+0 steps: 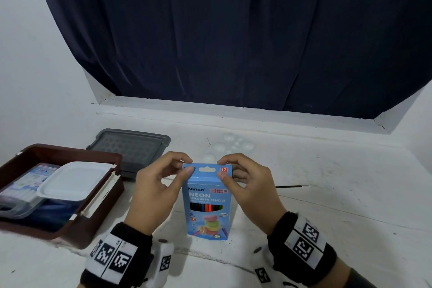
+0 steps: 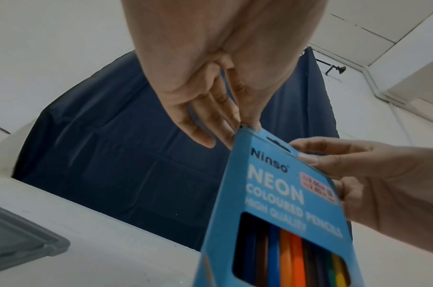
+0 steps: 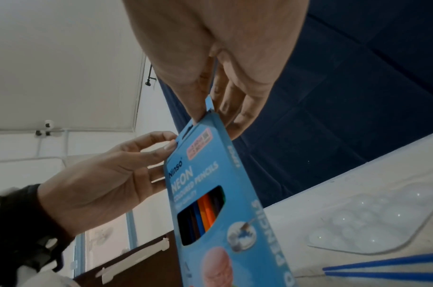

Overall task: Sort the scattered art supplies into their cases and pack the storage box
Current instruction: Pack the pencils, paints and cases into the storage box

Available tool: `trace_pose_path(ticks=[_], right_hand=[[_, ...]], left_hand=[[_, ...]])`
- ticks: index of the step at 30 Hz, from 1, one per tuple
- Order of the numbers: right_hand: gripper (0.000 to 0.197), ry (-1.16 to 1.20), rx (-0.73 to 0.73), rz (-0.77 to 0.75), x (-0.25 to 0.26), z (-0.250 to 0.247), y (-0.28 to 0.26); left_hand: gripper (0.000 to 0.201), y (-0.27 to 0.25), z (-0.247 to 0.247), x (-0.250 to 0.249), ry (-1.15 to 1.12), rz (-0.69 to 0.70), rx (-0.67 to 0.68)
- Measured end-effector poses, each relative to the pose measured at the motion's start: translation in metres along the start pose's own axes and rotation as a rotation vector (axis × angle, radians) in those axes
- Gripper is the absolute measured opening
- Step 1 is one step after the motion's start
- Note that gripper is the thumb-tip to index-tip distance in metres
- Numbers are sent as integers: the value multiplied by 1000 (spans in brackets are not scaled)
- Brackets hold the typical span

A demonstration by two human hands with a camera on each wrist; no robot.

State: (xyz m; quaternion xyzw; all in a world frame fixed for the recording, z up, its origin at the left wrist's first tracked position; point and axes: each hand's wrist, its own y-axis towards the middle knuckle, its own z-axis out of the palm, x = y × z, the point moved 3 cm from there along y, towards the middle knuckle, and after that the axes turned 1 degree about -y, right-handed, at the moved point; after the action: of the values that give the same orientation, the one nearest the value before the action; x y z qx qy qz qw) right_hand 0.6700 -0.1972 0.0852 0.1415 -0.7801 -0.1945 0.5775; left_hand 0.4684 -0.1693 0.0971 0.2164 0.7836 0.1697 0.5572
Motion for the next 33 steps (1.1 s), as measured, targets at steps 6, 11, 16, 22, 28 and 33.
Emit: trace_pose_path(ticks=[6,11,16,22,28,33], right_hand=[[10,-28,33,8,2,-2,-2],[5,17,61,93,-2,-3,-3],[4,140,54,176,-3,-2,-5],[22,270,132,293,-11,4,-10],[14,132,79,232,-15,10,-3],[8,95,100,235,-14,14,1]], left_hand=[[14,-10,-2,2,45,8,-12],[21,-5,0,2,80,47,36],[18,-1,-3,2,93,62,102],[14,4,-11,9,91,62,112],[16,4,-12,12,149,80,139],[11,7,-13,14,174,88,188]])
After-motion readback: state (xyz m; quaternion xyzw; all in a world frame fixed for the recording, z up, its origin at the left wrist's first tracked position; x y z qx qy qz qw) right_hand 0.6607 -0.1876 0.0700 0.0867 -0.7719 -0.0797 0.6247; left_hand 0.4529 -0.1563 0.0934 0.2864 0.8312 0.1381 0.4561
